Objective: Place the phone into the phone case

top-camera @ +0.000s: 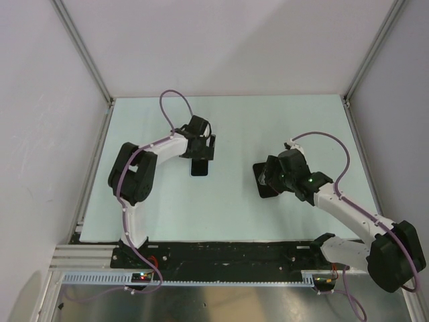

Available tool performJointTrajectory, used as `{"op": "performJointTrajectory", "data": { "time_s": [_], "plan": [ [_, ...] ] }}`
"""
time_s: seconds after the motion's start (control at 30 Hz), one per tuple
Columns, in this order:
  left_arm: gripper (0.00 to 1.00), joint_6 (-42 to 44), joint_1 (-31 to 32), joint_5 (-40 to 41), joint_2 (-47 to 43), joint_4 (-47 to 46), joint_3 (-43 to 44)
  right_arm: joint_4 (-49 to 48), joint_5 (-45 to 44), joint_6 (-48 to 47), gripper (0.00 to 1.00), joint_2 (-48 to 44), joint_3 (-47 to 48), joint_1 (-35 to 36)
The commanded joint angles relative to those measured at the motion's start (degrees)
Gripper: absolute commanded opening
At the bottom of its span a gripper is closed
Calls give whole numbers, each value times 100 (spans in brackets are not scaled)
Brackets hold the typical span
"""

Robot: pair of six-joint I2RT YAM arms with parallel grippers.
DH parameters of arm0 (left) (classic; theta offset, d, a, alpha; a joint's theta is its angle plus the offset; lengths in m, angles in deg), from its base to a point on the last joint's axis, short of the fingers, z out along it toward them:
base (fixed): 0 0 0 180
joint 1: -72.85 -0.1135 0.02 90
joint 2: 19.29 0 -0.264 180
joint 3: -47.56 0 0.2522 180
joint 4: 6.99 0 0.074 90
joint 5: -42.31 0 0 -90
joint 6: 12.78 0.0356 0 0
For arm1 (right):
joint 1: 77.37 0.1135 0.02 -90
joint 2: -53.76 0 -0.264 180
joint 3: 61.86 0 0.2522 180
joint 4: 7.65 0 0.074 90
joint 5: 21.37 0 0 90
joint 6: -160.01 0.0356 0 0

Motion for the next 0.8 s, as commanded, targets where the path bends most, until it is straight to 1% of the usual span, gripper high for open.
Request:
{"op": "performJointTrajectory", "data": {
  "time_s": [0.0, 0.17, 0.23, 0.27, 0.33, 0.4, 0.47, 0.53, 0.63, 0.77],
  "plan": [
    [98, 75, -48, 328, -619, -131, 108, -10, -217, 99, 81, 44, -28, -178],
    [100, -81, -46, 716, -1212, -8, 91, 24, -283, 241, 81, -26, -91, -323],
    [99, -446, 14, 732, -1425, 13, 32, 99, -357, 320, 81, -92, -127, -382],
    [97, -631, 140, 755, -1500, 31, 8, 140, -397, 368, 81, -130, -143, -436],
    [92, -1003, 472, 874, -1570, 51, -9, 225, -478, 494, 81, -235, -186, -582],
    [83, -1422, 869, 1068, -1521, 76, 36, 290, -522, 636, 80, -340, -248, -726],
    [72, -1880, 1258, 1132, -1309, 89, 148, 374, -601, 787, 79, -432, -300, -881],
    [65, -2273, 1610, 1185, -1048, 83, 303, 435, -682, 933, 79, -541, -366, -1032],
    [59, -2653, 2051, 1308, -673, 84, 614, 329, -748, 1147, 78, -695, -520, -1280],
    [55, -2911, 2391, 1377, -193, 85, 1030, -22, -450, 1238, 79, -703, -732, -1744]
  ]
}}
